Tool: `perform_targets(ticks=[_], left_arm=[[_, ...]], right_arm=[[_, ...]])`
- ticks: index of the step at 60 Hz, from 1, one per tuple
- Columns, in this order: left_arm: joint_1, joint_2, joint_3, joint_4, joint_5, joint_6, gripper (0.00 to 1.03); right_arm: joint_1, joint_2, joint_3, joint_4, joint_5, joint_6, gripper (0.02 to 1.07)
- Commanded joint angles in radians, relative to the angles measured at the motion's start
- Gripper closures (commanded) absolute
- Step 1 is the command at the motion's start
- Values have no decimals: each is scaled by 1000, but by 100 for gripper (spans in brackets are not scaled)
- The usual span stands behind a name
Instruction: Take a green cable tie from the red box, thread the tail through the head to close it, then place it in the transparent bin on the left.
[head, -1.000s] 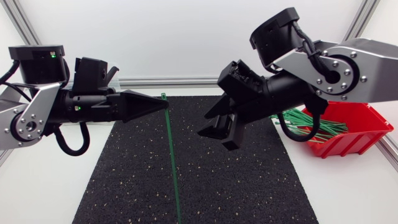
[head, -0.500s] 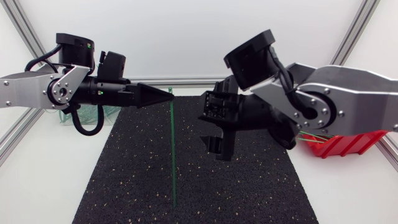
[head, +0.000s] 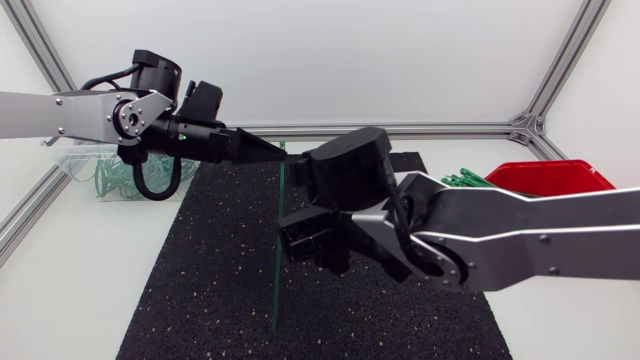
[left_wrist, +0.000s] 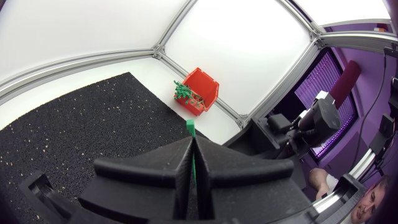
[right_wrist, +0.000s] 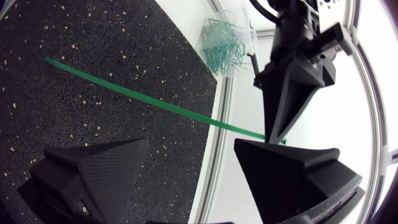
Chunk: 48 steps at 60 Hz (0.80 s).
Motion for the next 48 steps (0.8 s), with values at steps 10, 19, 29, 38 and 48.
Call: perform_targets(ticks=[10, 19, 29, 38, 48], left_arm=[[28, 56, 71, -53, 25, 37, 100], [34, 81, 100, -151, 25, 111, 100], [44, 89, 100, -174, 25, 137, 100], [42, 98, 98, -214, 27, 173, 100], [48, 105, 105, -233, 27, 187, 100]], right_arm=[[92, 91, -80, 137, 50, -170, 7], [131, 128, -121, 230, 76, -230, 12], [145, 166, -152, 328, 90, -305, 16], [151, 220, -172, 431, 101, -385, 16], [172, 223, -189, 442, 96, -406, 29]])
